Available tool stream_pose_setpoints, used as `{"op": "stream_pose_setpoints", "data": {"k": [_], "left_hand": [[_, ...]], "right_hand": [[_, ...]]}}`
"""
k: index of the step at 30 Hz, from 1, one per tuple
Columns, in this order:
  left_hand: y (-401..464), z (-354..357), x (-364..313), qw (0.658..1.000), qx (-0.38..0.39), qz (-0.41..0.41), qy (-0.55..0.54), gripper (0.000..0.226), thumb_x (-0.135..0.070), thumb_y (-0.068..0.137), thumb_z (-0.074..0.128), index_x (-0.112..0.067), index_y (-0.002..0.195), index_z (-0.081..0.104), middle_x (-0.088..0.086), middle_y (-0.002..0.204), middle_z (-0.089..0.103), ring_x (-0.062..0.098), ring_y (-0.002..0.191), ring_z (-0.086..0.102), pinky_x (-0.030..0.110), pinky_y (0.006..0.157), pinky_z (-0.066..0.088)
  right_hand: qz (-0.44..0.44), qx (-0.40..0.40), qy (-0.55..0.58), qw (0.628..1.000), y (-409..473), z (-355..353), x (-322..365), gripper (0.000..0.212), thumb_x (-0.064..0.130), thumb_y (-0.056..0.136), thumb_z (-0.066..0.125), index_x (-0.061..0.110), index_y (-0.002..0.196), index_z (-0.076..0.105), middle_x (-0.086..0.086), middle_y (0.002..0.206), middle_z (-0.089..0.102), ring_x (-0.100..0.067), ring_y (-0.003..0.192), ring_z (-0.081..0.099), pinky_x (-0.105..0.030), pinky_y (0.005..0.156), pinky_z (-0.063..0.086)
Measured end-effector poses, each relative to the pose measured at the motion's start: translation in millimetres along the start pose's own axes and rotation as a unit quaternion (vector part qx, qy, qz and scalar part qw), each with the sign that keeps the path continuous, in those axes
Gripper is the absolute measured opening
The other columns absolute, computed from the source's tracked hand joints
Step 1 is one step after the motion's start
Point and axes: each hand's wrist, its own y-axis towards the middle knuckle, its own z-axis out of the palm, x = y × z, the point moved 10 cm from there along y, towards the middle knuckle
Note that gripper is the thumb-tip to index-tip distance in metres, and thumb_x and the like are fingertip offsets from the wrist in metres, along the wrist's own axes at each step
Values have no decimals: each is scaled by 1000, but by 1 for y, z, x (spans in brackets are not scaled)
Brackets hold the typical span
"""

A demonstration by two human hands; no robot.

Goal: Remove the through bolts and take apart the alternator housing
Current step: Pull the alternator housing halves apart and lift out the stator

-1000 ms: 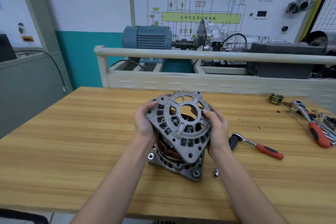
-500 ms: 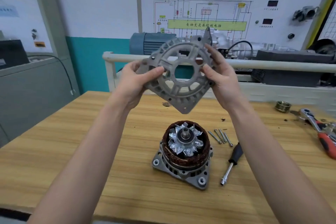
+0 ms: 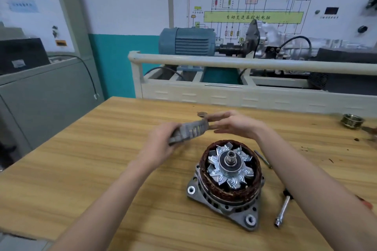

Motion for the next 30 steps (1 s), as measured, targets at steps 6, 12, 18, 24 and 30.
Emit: {"op": "stream_pose_setpoints", "data": {"k": [6, 12, 18, 24, 30], "left_hand": [[-22, 44, 7, 988, 44, 46, 143, 53, 9, 59, 78, -1, 109, 65, 12, 103, 68, 32, 96, 63, 44, 86, 48], [-26, 73, 18, 978, 100, 41, 180, 50, -29, 89, 61, -14, 134, 45, 1, 132, 52, 19, 122, 44, 32, 105, 32], [-38, 90, 22, 971, 169, 32, 168, 53, -41, 93, 51, -18, 137, 37, -2, 133, 44, 15, 123, 34, 33, 108, 26], [-40, 79, 23, 966, 244, -84, 8, 63, -21, 85, 65, -22, 141, 35, -4, 142, 36, 12, 132, 32, 37, 117, 24], [-46, 54, -37, 905, 291, -102, -294, 97, -37, 66, 78, -36, 148, 25, -18, 153, 28, 0, 138, 29, 24, 114, 26]], "right_hand": [[45, 36, -50, 997, 1, 10, -41, 26, 27, 98, 52, 23, 120, 65, 7, 132, 60, -11, 113, 63, -39, 111, 37], [-7, -16, -11, 1000, -28, 5, -28, 44, 41, 91, 51, 12, 120, 65, 2, 123, 67, -16, 114, 64, -35, 103, 44], [-95, -48, 17, 994, -76, 4, 12, 45, 42, 86, 52, 13, 116, 67, 3, 118, 70, -14, 114, 63, -31, 102, 46], [-130, -15, -83, 988, -126, 18, 29, 58, 58, 78, 67, 29, 128, 58, 15, 133, 59, -3, 126, 51, -29, 109, 37], [-98, -2, -158, 983, -149, 37, -2, 114, 52, 47, 86, 49, 140, 20, 22, 151, 29, 9, 135, 32, -20, 113, 27]]}}
